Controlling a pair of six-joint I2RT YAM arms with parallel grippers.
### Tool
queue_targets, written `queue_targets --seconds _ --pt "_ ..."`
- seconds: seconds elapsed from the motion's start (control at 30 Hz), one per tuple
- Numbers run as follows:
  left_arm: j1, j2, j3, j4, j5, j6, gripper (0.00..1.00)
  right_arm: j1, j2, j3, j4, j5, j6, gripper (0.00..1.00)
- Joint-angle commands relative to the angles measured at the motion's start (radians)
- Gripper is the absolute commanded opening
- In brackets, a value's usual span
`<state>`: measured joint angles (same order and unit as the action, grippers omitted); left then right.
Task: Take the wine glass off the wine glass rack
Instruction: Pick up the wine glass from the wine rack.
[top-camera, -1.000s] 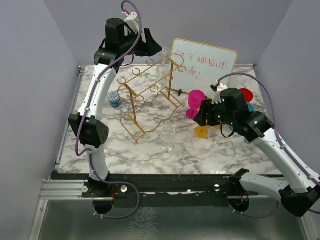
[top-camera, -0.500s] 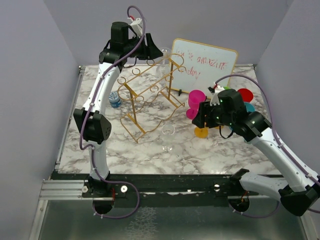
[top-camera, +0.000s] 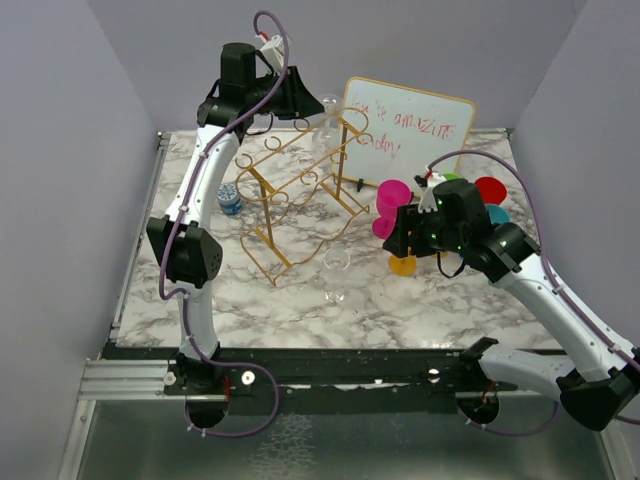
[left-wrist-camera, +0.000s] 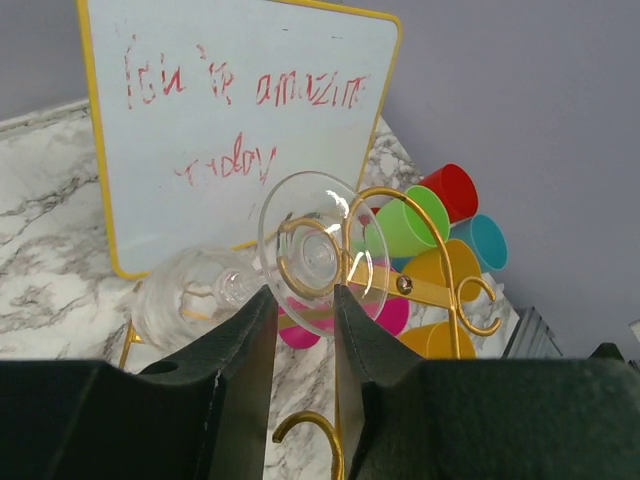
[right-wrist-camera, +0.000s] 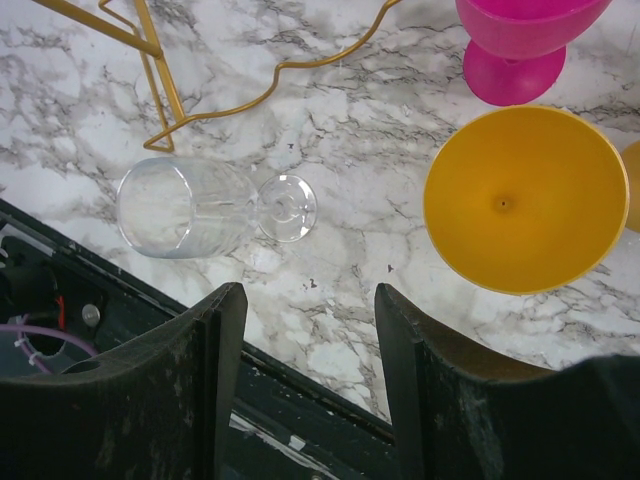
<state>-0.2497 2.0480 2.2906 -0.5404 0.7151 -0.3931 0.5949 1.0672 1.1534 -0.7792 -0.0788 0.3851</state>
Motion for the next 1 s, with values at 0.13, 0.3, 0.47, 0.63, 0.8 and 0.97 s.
queue_targets --seconds 0.13,0.3,0.47,0.63,0.8,0.97 --pt "0.001 0.030 0.030 0.018 0.036 -0.029 0.18 0.005 -0.001 0.002 -0.009 -0.001 0.000 0.60" --pt "0.003 0.035 0.031 0.030 0.041 -0.042 0.11 0.005 -0.002 0.002 -0.010 -0.001 0.000 0.60" --pt "0.006 0.029 0.031 0.058 0.053 -0.058 0.00 0.005 0.000 0.006 -0.013 0.001 -0.002 0.60" --pt "0.018 0.027 0.027 0.104 0.076 -0.095 0.00 0.005 0.001 0.007 -0.011 0.002 0.001 0.60" --pt "0.037 0.023 0.014 0.152 0.100 -0.129 0.00 0.005 0.000 0.012 -0.012 0.002 0.003 0.60" --pt "0.050 -0.014 -0.041 0.224 0.099 -0.148 0.00 0.005 0.000 0.017 -0.012 0.007 0.003 0.60"
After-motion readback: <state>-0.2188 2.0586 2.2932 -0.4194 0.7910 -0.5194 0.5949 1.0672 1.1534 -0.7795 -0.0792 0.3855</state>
